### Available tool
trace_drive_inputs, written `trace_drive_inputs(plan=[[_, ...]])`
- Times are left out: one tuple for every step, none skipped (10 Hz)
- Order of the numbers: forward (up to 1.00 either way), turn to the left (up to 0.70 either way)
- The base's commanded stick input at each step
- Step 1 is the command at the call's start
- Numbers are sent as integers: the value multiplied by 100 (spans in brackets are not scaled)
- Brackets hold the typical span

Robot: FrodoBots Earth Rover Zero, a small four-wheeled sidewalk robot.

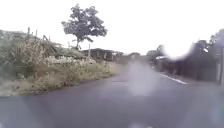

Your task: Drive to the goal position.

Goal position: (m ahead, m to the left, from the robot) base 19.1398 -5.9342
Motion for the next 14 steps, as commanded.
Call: trace_drive_inputs(plan=[[70,0],[70,0],[70,0],[70,0],[70,0],[70,0],[70,0],[70,-34],[70,-35],[70,-35],[70,-35],[70,-35],[70,-35],[70,-35]])
